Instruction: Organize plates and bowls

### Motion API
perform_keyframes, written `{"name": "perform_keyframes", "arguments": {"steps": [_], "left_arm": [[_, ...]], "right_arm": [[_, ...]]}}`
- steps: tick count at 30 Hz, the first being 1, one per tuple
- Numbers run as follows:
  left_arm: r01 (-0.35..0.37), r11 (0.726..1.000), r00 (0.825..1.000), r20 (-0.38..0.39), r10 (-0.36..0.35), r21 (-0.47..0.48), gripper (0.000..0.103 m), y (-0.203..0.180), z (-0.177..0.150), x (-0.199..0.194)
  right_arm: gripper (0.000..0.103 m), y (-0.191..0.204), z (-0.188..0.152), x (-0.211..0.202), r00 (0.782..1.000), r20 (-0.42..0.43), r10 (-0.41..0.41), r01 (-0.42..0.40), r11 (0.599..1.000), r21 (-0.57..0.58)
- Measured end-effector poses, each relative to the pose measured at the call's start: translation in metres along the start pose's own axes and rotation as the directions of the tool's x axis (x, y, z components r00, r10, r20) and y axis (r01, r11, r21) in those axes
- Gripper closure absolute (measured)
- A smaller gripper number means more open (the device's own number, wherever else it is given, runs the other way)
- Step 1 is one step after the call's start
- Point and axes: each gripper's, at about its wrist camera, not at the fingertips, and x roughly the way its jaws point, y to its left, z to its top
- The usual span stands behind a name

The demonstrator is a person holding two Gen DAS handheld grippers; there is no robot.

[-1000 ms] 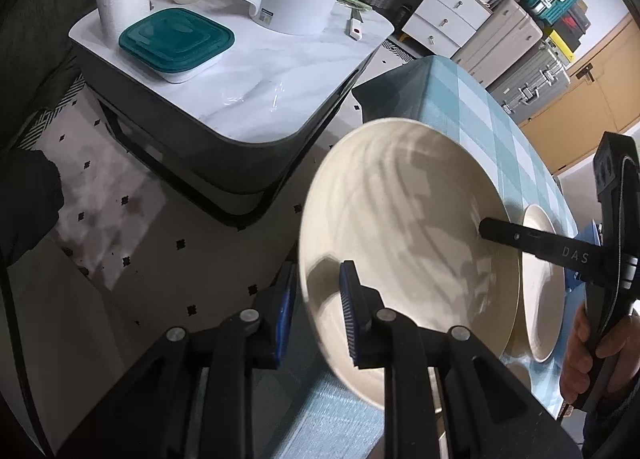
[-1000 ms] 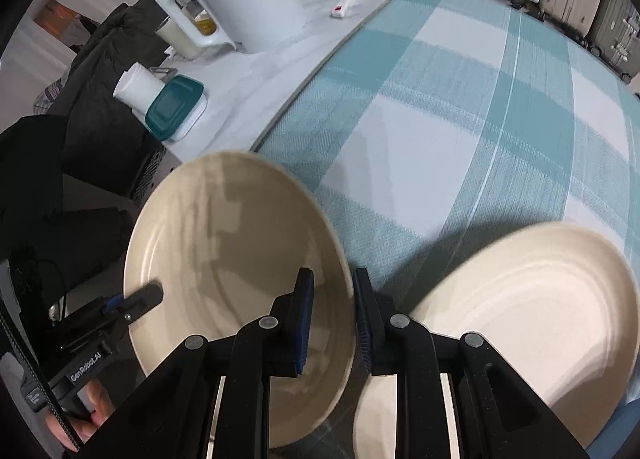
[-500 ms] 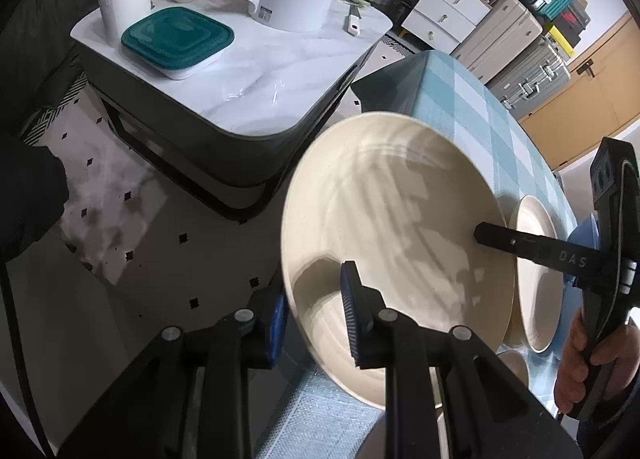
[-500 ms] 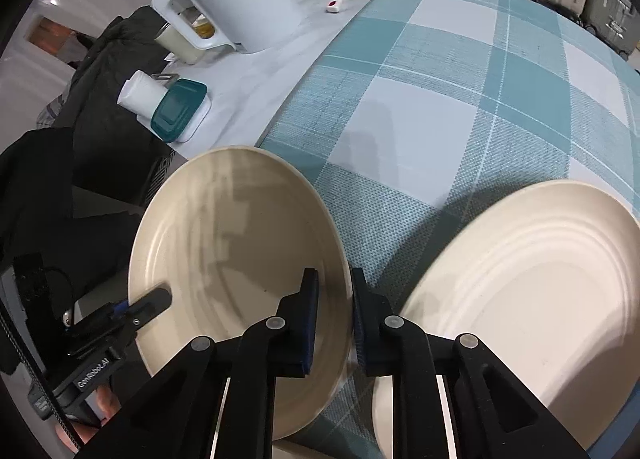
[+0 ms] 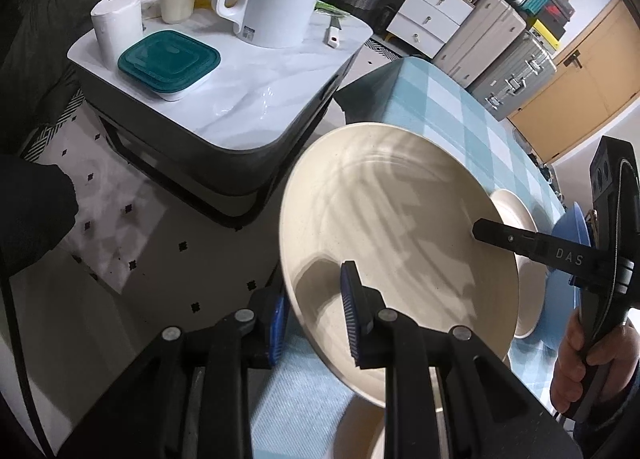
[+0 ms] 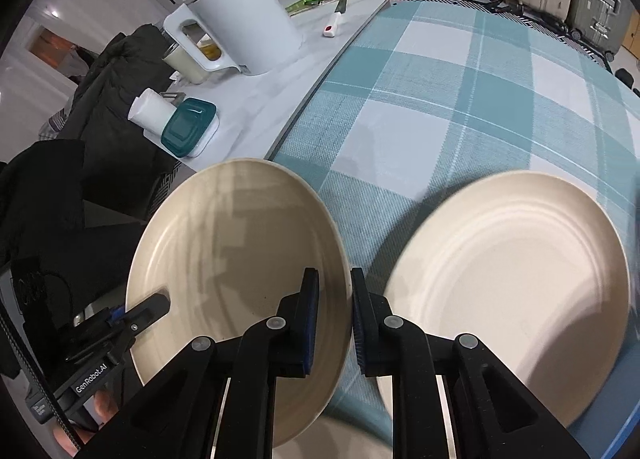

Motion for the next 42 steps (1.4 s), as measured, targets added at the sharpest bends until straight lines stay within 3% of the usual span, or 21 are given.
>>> {"name": "perform_keyframes", "arguments": {"steps": [8,18,28,42], "left_arm": [[0.026,0.999,1.0,0.016,-0.027,0.031,0.081,-0.018,-0.02,-0.027],[0.022,0.997,1.0,-0.007,-0.021,0.079,0.079,-0.035,-0.069,-0.042],[-0.021,0.987,1.0,0.002,0.021,0.158,0.079,-0.052,-0.113,-0.051],[-0.055,0.973,0.998,-0.009,0.059,0.224,0.078,-0.064,-0.141,-0.04]], "right_arm": [[0.088,-0.002,-0.035,-0.047,0.999,0.044,-0.002,0.001,1.0,0.007],[0.088,-0.017,-0.113,-0.077,0.996,0.085,-0.006,0.001,0.998,0.056],[0.088,-0.03,-0.179,-0.08,0.995,0.096,-0.009,0.001,0.996,0.088],[0.088,-0.045,-0.21,-0.068,0.997,0.073,-0.016,0.008,0.994,0.109]]}}
